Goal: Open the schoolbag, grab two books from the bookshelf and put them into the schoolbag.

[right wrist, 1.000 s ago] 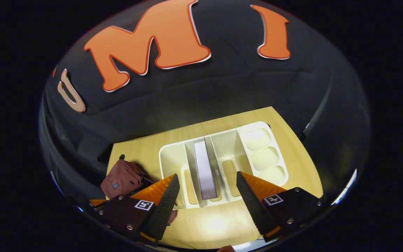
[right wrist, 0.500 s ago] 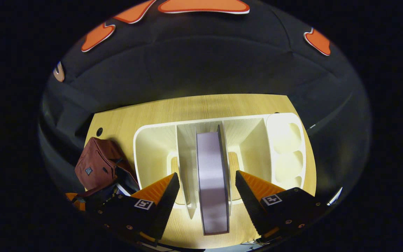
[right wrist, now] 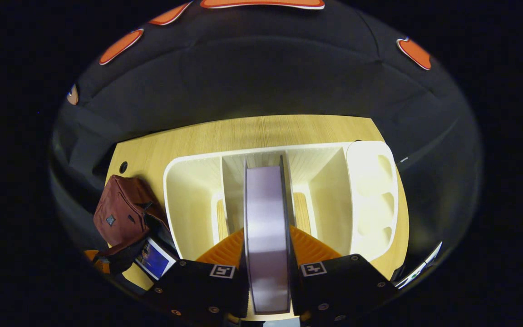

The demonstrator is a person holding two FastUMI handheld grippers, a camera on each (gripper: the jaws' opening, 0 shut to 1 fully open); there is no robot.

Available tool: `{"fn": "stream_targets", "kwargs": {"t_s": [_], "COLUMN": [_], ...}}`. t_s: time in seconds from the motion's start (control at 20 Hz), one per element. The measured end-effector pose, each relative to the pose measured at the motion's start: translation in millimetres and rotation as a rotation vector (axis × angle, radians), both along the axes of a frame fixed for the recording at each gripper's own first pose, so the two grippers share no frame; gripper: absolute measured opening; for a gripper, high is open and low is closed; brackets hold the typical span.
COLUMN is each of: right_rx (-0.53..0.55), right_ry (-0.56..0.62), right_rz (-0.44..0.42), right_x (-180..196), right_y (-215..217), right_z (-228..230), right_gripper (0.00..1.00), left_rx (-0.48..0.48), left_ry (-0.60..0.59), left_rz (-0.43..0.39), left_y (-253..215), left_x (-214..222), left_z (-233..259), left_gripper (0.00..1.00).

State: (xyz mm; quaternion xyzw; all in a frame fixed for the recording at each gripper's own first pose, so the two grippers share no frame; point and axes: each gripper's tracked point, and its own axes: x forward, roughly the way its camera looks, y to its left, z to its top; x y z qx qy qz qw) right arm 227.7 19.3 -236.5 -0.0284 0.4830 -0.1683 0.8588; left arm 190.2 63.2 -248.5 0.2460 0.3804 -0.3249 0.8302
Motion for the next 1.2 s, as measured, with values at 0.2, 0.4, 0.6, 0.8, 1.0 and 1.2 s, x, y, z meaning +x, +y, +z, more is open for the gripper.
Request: {"fn": "stream_targets", "kwargs": {"t_s": [0.2,0.4,0.6,0.8,1.0,1.2], "right_rx": [-0.016,-0.05,-0.011,0.15,0.356,0.608], "right_ry": [-0.062,-0.16,-0.278,-0.377,-0.431,-0.414], "right_rz": [0.017,0.056,0.075,0.081,0.044,-0.031], "right_x": [-3.1,-16.3,-43.7,-82.9,-135.3,-175.2], "right_y": [8.8,25.0,45.8,71.9,95.0,113.7], "right_z": [38.0,103.5,161.9,196.2,176.8,107.1], "right_gripper": [0.37,0.37,0.37,0.37,0.36,0.36], "left_rx": [-0.001,-0.008,-0.008,-0.003,-0.001,-0.004], "left_ry": [-0.007,0.003,-0.002,-0.007,-0.005,-0.003], "left_rz": [-0.01,-0.013,-0.021,-0.022,-0.03,-0.023], "left_y": [-1.1,-1.7,-0.8,2.6,2.1,1.9], "left_x": [-2.2,-3.0,-1.2,3.2,3.3,1.8], "left_z": [2.4,0.4,2.8,4.2,4.0,4.9], "left_gripper": [0.01,0.01,0.01,0.01,0.01,0.01]}}
